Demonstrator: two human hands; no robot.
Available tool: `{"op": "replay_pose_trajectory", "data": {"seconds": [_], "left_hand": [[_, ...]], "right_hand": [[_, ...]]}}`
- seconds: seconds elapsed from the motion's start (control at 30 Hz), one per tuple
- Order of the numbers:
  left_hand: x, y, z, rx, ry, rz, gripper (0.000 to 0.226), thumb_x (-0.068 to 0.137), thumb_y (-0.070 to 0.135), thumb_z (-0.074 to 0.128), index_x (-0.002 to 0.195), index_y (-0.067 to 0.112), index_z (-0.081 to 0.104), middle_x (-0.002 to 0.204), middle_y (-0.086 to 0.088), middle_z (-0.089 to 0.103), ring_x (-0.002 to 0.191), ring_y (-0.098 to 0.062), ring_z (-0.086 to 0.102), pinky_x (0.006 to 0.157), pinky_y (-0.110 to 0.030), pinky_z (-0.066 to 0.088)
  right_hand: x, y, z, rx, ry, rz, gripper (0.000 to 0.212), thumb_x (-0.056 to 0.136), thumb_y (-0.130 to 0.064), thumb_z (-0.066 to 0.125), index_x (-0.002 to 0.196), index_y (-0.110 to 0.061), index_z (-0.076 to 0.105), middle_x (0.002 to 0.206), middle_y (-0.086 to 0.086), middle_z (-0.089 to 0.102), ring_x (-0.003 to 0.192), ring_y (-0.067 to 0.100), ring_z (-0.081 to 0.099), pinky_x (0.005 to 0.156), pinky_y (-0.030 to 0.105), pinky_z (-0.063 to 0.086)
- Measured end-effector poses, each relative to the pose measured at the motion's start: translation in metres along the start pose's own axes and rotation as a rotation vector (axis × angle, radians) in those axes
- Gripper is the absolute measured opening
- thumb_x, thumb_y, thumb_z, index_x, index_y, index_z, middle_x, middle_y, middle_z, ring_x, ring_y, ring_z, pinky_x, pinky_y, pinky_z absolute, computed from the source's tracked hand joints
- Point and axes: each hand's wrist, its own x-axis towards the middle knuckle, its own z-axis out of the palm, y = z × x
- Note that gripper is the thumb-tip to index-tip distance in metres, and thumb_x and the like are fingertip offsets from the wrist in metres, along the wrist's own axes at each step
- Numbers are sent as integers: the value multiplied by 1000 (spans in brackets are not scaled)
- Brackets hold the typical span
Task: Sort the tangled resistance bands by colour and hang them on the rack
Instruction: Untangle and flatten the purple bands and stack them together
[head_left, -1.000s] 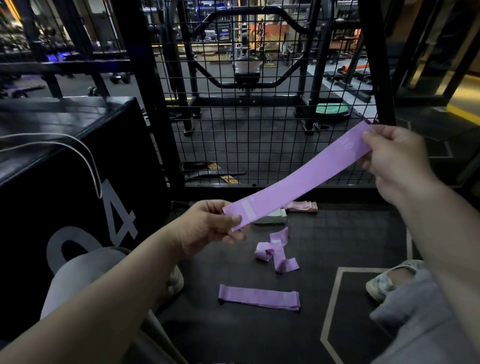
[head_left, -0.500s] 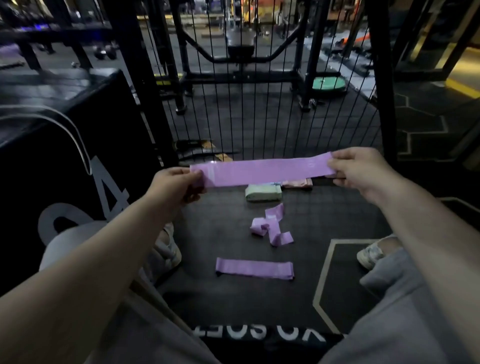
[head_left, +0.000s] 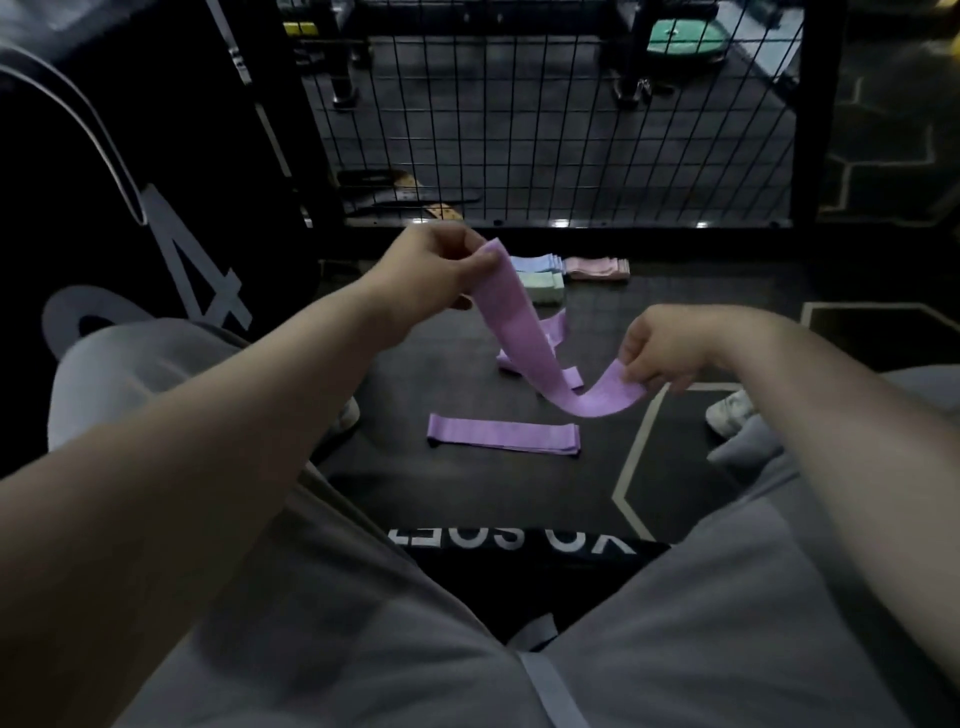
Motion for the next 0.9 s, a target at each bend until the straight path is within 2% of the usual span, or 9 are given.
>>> {"op": "replay_pose_trajectory", "data": {"seconds": [0.1,0.23,0.3,0.4,0.5,0.57,0.67,0.77,0.9], "left_hand": [[-2,14,8,81,-144,58,19,95,17,68,97,-2,67,83,-16,71,75,-20,69,71,-36,60],[1,22,17,220,-195,137,15,90,15,76,95,1,73,81,-15,72,69,-14,67,60,-26,56],[3,21,18,239,-204,140,8,89,14,77,91,7,74,81,-15,72,70,-15,65,66,-33,58],[3,21,16,127,-208,96,14,88,15,77,96,5,69,83,-21,69,72,-21,64,71,-39,57],[0,21,12,-122,-194,1,25,89,14,75,109,3,64,91,-13,69,80,-21,67,76,-41,57],[-2,19,10,-299,-218,-104,23,92,13,70,111,3,64,97,-12,69,84,-24,68,82,-43,57],[-5,8,11,-291,-227,-142,6,94,11,67,96,6,66,89,-15,68,79,-25,67,78,-38,58],[-5,2,15,-227,-176,-79,7,96,8,65,92,3,62,80,-11,67,74,-20,65,80,-38,58],[-2,5,21,-251,-214,-45,6,98,5,60,99,-1,60,92,-16,64,86,-26,63,89,-43,57]], "right_hand": [[-5,-15,-10,-150,59,-186,21,88,-40,73,101,-25,68,102,-3,74,92,12,68,91,35,55],[-23,-43,-18,326,104,-528,55,72,-55,81,116,-23,69,112,-4,74,108,11,68,100,35,52],[-28,-51,-20,343,109,-594,47,72,-49,81,110,-24,72,107,0,75,103,16,71,97,39,55],[-21,-58,-19,254,276,-610,15,83,-38,79,89,-26,72,92,6,74,89,27,71,88,55,56],[-23,-63,-19,321,314,-599,28,80,-49,73,88,-23,69,91,19,72,85,33,69,85,62,54],[-27,-64,-21,375,307,-594,29,83,-44,72,92,-17,68,93,21,72,91,38,70,85,64,53],[-29,-65,-25,409,291,-586,16,93,-27,70,95,-11,69,93,18,74,93,38,70,81,55,58],[-35,-69,-25,486,251,-578,17,92,-21,72,100,-6,67,88,10,74,73,14,72,62,22,55],[-34,-76,-27,517,307,-536,22,92,-33,71,101,-13,70,96,13,75,78,19,69,64,27,57]]}}
